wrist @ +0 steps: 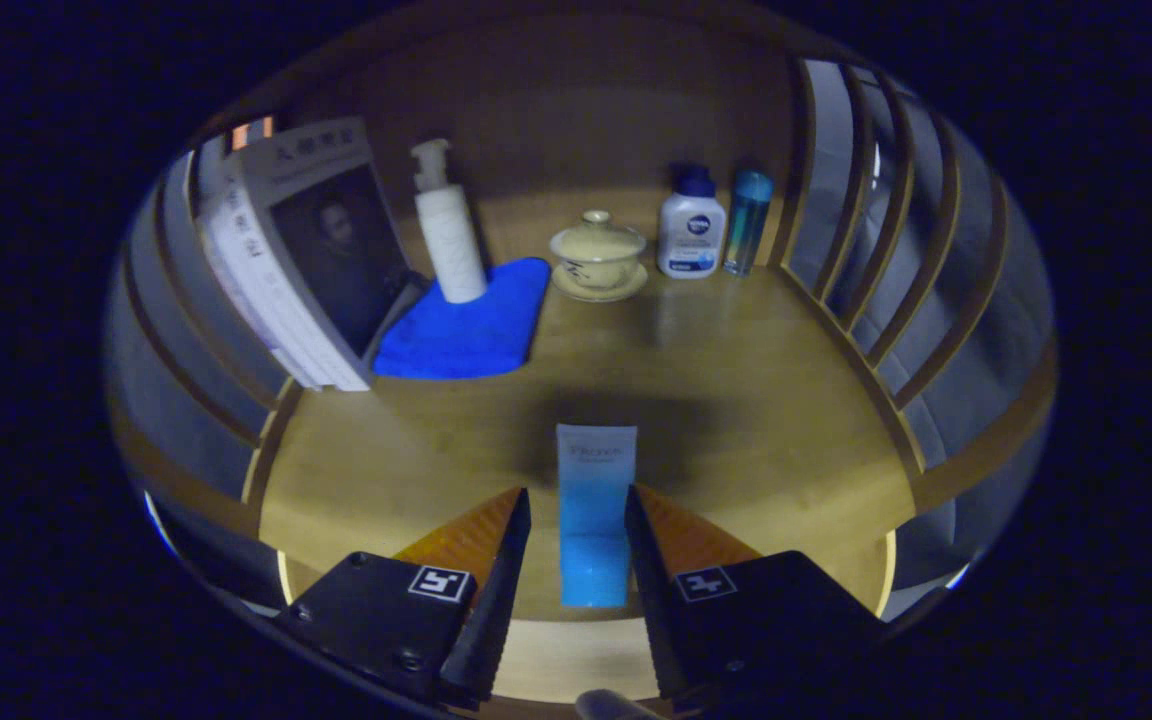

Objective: Pull open the drawer, take out the items inside it, and place them on the countertop above the cabinet.

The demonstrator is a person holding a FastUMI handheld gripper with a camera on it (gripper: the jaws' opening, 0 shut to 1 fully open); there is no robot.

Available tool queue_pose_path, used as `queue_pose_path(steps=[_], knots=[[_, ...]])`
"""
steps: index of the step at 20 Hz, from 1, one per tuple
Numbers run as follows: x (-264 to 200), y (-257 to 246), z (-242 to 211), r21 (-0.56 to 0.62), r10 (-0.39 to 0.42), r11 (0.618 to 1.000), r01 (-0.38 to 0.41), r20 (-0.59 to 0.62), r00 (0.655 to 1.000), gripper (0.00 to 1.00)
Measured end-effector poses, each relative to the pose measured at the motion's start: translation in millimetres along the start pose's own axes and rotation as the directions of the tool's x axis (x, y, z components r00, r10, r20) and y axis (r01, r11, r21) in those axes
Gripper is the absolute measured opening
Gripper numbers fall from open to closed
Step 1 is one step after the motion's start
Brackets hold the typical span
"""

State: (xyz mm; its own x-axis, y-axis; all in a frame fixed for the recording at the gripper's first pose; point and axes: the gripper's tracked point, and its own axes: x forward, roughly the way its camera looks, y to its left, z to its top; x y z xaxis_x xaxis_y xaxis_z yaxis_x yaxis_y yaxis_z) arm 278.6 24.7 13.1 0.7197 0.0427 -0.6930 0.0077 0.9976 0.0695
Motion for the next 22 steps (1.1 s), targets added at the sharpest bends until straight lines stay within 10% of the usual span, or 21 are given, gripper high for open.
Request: queue_pose_path(steps=[4, 8, 17, 22], knots=[[-54, 23, -15, -0.052, 0.089, 0.995, -0.079, 0.22, 0.971, 0.64], [-105, 21, -48, -0.061, 0.126, 0.992, -0.111, 0.397, 0.909, 0.94], [-199, 8, -123, -0.079, 0.147, 0.989, -0.126, 0.658, 0.738, 0.99], [-198, -17, -179, -0.034, 0.066, 0.998, -0.059, 0.678, 0.732, 0.98]])
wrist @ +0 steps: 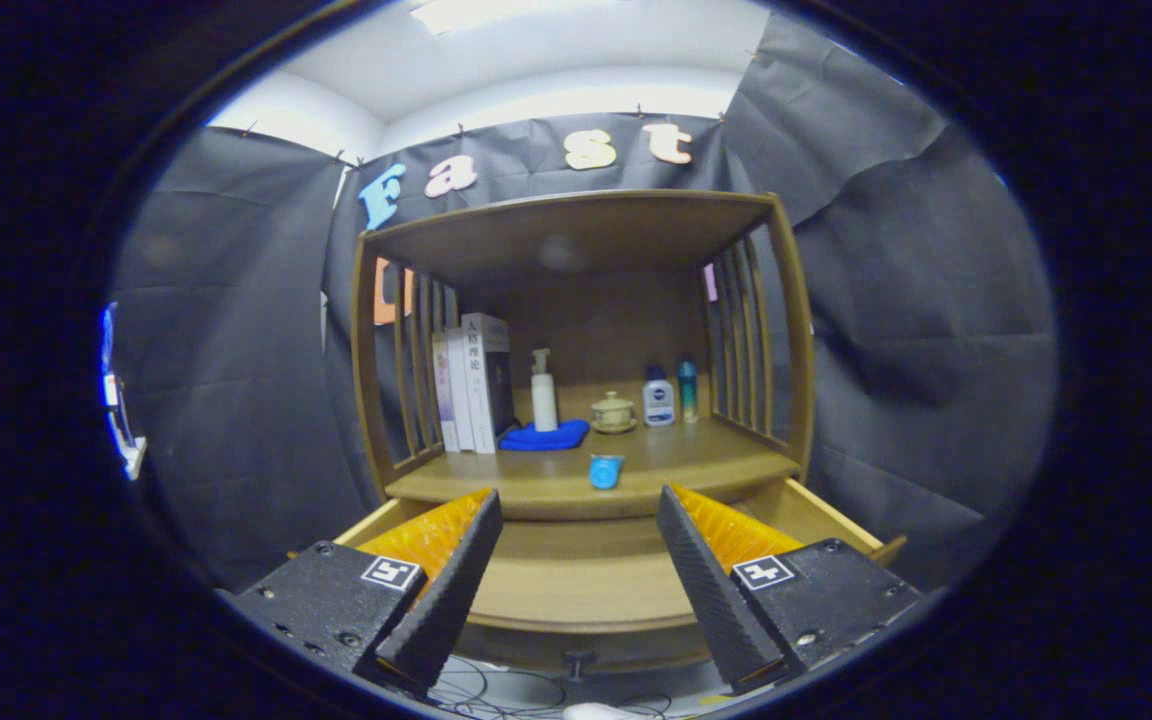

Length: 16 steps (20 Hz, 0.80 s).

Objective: Pull open the drawer, take out the items inside it, and place them on the countertop above the cabinet.

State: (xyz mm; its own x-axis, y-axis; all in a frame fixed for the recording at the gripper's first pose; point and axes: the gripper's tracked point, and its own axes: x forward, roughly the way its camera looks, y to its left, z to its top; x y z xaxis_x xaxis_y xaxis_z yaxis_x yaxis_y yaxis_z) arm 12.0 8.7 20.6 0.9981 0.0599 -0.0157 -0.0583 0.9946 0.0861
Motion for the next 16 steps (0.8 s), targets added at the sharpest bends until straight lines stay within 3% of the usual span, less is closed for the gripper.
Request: queue_pose_path(steps=[4, 7, 16], knots=[[-15, -15, -45, 0.009, -0.055, 0.998, 0.056, -0.032, 0.998, 0.99], [-16, -17, -80, 0.033, -0.056, 0.998, 0.059, -0.075, 0.996, 0.99], [-5, -3, -129, -0.031, -0.051, 0.998, 0.047, -0.123, 0.991, 0.99]])
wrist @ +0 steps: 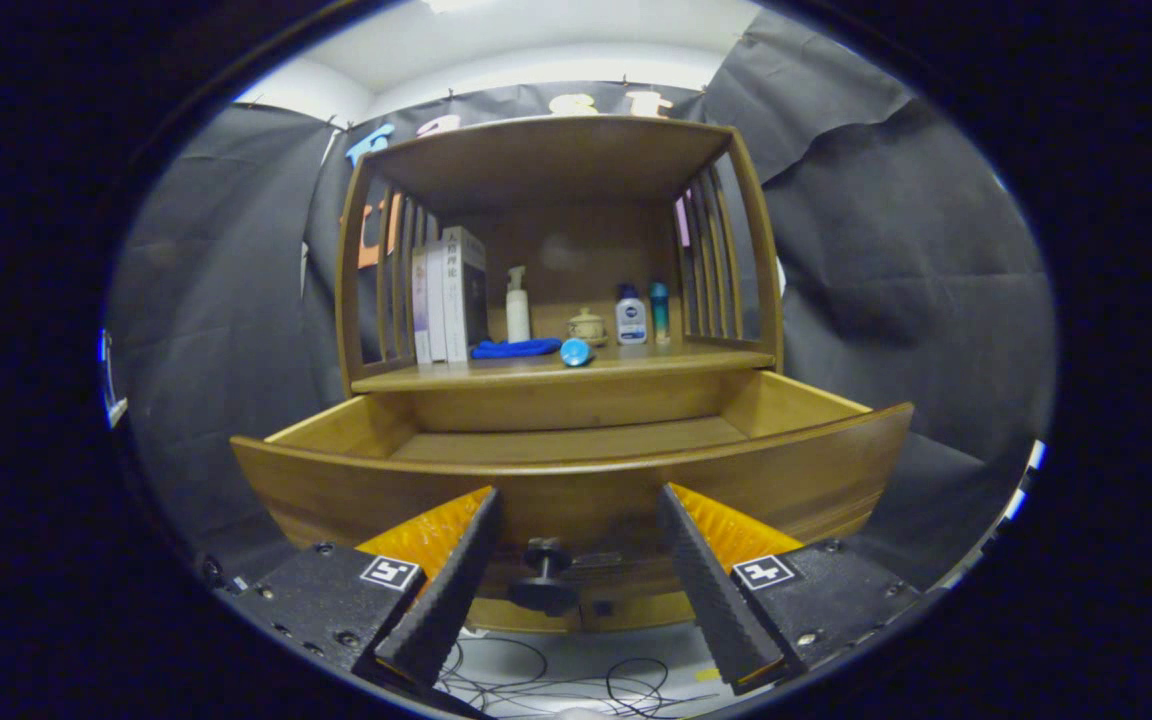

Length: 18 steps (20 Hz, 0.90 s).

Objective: Pull open the drawer, take out the items inside it, and place them on the countertop above the cabinet.

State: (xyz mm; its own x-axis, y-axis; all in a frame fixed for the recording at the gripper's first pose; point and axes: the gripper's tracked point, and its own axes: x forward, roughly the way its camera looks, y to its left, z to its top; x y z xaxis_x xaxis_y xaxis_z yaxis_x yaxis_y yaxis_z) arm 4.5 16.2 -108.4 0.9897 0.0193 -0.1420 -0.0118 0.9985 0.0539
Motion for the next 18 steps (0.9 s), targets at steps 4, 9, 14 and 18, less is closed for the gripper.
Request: queue_pose_path(steps=[4, 9, 14, 18], knots=[[6, -1, -12, -0.035, -0.027, 0.999, 0.026, -0.005, 1.0, 0.99], [9, 2, -16, 0.041, -0.007, 0.999, 0.006, 0.024, 1.0, 0.99], [9, 4, -16, 0.007, -0.008, 1.0, 0.008, 0.025, 1.0, 1.0], [13, 4, -13, -0.069, -0.024, 0.997, 0.027, 0.039, 0.999, 0.99]])
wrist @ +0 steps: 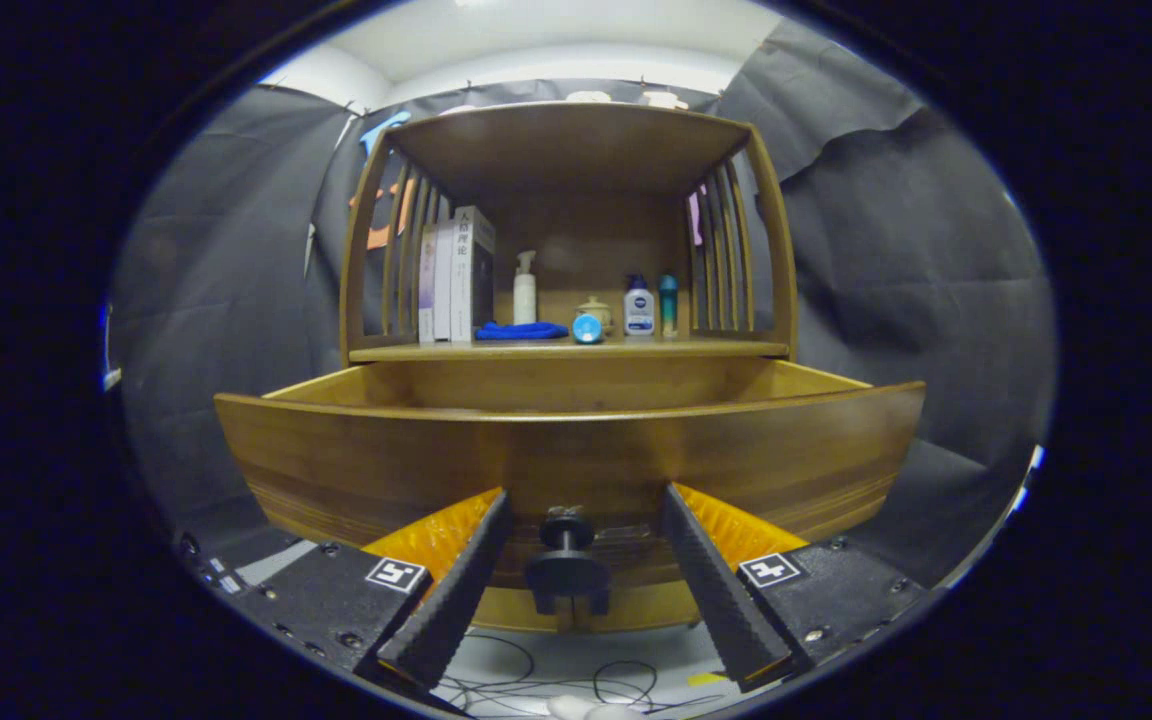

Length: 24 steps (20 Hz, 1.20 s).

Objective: Pull open the drawer, take out the items inside it, and place them on the countertop above the cabinet.

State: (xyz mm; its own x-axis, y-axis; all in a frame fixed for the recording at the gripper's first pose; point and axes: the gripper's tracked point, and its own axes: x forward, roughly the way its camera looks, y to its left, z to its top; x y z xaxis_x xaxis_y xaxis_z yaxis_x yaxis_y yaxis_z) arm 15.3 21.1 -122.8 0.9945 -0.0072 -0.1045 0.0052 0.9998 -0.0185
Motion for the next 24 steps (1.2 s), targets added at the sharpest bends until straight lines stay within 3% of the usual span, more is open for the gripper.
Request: queue_pose_path(steps=[24], knots=[[103, 11, 24, -0.052, -0.026, 0.998, 0.025, -0.019, 0.999, 1.0]])
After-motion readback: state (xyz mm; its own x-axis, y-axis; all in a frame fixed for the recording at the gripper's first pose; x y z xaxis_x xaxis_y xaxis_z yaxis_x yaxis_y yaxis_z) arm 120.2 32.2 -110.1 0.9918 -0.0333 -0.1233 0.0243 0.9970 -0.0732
